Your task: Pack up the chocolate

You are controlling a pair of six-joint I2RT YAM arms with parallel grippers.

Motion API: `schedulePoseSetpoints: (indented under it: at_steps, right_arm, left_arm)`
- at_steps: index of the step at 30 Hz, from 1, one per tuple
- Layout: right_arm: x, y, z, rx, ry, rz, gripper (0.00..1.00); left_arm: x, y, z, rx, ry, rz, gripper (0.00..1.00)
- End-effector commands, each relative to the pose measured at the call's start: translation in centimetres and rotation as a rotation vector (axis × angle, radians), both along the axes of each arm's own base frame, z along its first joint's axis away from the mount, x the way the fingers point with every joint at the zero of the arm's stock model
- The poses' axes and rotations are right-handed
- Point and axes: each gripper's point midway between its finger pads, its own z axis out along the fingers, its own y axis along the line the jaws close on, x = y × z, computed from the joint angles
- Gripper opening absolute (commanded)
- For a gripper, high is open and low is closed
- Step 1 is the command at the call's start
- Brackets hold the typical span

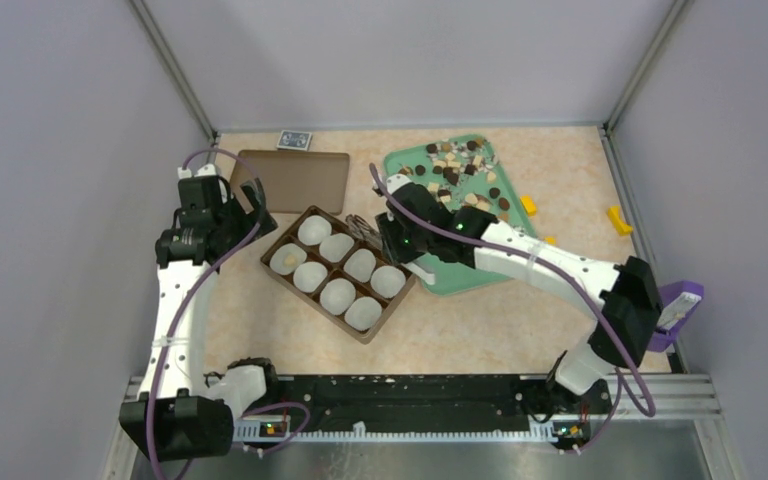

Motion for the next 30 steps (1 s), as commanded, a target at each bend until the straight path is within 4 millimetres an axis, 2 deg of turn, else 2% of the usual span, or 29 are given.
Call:
schedulePoseSetpoints:
  at_steps: [1, 5, 7, 8, 11, 15, 19, 30]
  right_arm:
    - [1.8, 5.1, 3.7, 0.154, -0.079, 0.066, 0.0]
    - [2.8, 7.4, 2.9, 0.163, -0.067, 0.086, 0.0]
    - [3.4, 8.2, 1.6, 0.126, -0.043, 0.087, 0.0]
    - [3.9, 8.7, 2.0, 0.123, -0.049, 0.083, 0.0]
    - [5.1, 9.7, 1.3, 0.11, -0.059, 0.068, 0.0]
    - [5.7, 11.0, 0.6, 0.105, -0.047, 0.072, 0.0]
    - [5.8, 11.4, -0.7, 0.078, -0.019, 0.077, 0.0]
    - [5.4, 11.8, -1.9, 0.069, 0.016, 0.1, 0.1]
  left_arm:
    - [-0.4, 0.5, 1.6, 0.035, -0.044, 0.006, 0.99]
    - [-0.5, 0.6, 1.6, 0.036, -0.042, 0.007, 0.99]
    - [-0.6, 0.5, 1.5, 0.035, -0.039, 0.006, 0.99]
    - [-0.6, 0.5, 1.5, 0.035, -0.04, 0.007, 0.99]
    - [-0.6, 0.5, 1.4, 0.032, -0.039, 0.009, 0.99]
    - [-0.7, 0.5, 1.4, 0.035, -0.037, 0.007, 0.99]
    - [-0.8, 1.2, 1.6, 0.065, -0.037, 0.03, 0.99]
    - [-0.9, 1.2, 2.0, 0.069, -0.046, 0.027, 0.99]
